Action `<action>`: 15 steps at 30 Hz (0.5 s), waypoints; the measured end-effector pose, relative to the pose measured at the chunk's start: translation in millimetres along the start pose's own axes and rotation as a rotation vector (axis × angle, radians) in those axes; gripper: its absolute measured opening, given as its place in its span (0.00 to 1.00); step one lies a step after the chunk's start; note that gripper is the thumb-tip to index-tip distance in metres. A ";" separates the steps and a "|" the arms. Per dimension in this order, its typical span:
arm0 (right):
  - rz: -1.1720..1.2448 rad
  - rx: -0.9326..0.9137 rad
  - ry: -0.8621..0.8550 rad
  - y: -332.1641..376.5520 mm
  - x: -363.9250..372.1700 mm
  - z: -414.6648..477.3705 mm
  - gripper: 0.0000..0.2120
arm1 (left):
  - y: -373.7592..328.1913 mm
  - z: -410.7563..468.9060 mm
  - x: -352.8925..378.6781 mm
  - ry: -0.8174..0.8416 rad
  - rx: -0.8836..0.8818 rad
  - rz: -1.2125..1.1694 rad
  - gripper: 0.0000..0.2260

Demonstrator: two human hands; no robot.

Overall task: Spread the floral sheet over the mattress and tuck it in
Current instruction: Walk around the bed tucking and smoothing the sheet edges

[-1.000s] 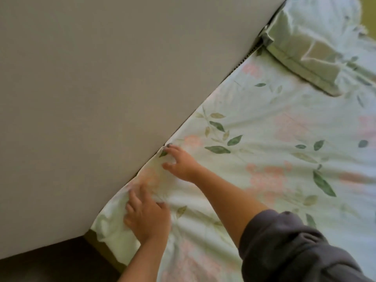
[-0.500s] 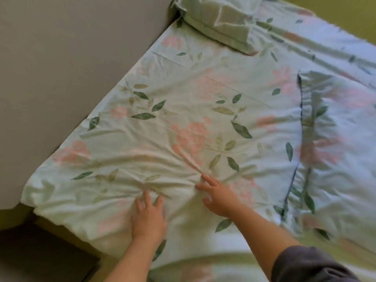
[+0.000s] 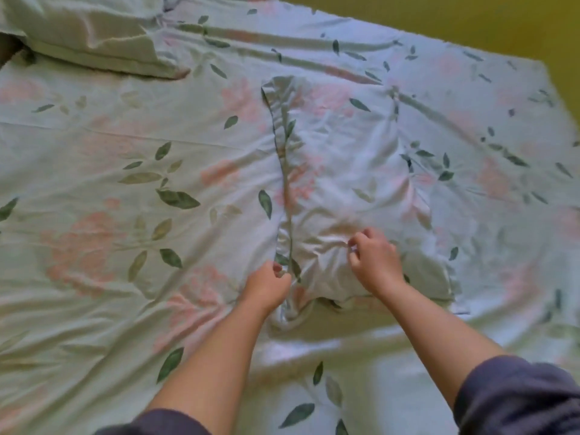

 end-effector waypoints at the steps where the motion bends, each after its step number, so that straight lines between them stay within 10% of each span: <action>1: 0.035 0.078 -0.023 -28.2 -9.6 8.1 0.11 | -24.2 9.5 6.7 0.006 0.006 -0.098 0.21; 6: 0.404 0.425 0.016 -132.0 -20.1 42.5 0.31 | -88.5 59.8 35.8 -0.015 -0.165 -0.474 0.51; 11: 0.701 0.505 -0.006 -166.4 -4.6 59.5 0.37 | -106.5 69.9 27.2 0.043 -0.197 -0.374 0.13; 15: 1.025 0.609 -0.031 -154.6 11.1 54.5 0.49 | -108.2 62.0 -6.6 -0.049 -0.135 -0.297 0.21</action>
Point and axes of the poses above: each hand's wrist, its own z-axis towards the middle knuckle, its own x-axis out of the palm, y = z × x, the point moved 8 cm from there along z, towards the middle knuckle, and after that the axes turned 10 degrees about z, right-handed, at the moved point
